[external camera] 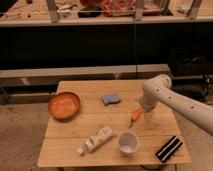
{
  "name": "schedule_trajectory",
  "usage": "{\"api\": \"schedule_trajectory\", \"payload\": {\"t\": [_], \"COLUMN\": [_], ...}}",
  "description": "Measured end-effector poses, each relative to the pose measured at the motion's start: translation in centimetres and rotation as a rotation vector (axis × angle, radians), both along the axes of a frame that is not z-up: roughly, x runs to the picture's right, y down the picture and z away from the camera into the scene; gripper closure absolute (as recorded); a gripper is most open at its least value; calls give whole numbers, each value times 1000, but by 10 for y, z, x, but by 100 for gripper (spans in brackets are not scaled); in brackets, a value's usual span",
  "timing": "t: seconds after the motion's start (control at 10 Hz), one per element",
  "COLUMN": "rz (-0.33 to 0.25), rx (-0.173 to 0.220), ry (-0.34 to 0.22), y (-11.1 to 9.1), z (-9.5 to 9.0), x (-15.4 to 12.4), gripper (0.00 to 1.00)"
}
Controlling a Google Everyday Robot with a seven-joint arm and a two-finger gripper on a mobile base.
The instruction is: Place the pepper in the ceramic bowl
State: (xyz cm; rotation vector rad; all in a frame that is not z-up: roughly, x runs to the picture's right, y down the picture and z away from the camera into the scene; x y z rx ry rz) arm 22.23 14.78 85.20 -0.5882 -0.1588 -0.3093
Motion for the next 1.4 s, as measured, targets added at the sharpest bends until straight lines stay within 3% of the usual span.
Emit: {"api": "schedule_trajectory", "payload": {"t": [0.9,1.4], "rz": [-75,-84], "rx": [-25,-35], "ry": [-73,-90], "y": [16,23], "z": [33,39], "x": [-1,0], "gripper": [20,20]}}
